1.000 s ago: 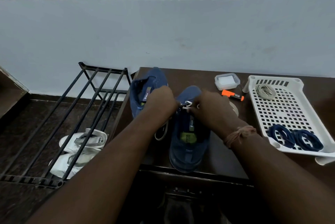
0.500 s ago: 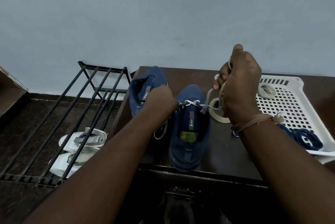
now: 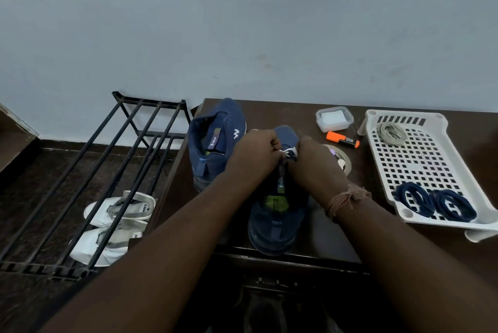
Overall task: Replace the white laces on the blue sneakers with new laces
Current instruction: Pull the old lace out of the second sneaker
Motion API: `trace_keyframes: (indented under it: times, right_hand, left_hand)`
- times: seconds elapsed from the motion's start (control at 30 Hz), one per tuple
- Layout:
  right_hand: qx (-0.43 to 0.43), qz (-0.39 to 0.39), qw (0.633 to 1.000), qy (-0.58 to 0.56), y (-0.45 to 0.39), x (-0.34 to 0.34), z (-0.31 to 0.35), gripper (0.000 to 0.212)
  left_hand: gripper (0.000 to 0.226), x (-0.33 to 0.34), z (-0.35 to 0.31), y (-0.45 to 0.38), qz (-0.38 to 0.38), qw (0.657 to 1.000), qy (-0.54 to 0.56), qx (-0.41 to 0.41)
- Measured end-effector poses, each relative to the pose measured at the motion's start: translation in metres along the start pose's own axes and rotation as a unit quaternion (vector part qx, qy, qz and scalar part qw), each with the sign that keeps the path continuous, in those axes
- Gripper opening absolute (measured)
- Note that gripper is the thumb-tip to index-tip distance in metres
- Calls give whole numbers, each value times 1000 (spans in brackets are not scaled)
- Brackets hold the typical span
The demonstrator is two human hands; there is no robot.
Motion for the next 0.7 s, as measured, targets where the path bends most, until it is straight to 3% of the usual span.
trace_keyframes:
  times: [0.07,0.13,0.27,0.47,0.57,0.7]
  right_hand:
    - [21,-20,1000,1,-3,-4,-8,23]
    - [62,-20,998,7,-8,-6,-24,15]
    - [129,3,991,-38,-12,1,-48,26]
    - [155,6,984,-85,-12,3,-47,41]
    - [158,26,983,-89,-11,2,-45,41]
    - [160,55,982,-83,-13,6,-45,30]
  left_hand:
    - [4,0,8,-3,-15,999,-31,-1]
    - [17,-3,17,-7,-20,998,-65,-3]
    - [22,-8,17,-3,-41,992,-119,31]
    - [34,6,-31,14,-83,944,-220,233]
    - [17,10,-32,14,-102,942,-225,227]
    - [22,-3,-16,3,-129,968,-169,132]
Point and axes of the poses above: each hand's wrist, its own y-axis away from the middle knuckle, its own x-axis out of the palm, z = x × y, the point moved 9 cm from there along -y, towards the middle knuckle, and after that the axes turned 9 degrees about -z, right-handed, at the moved point
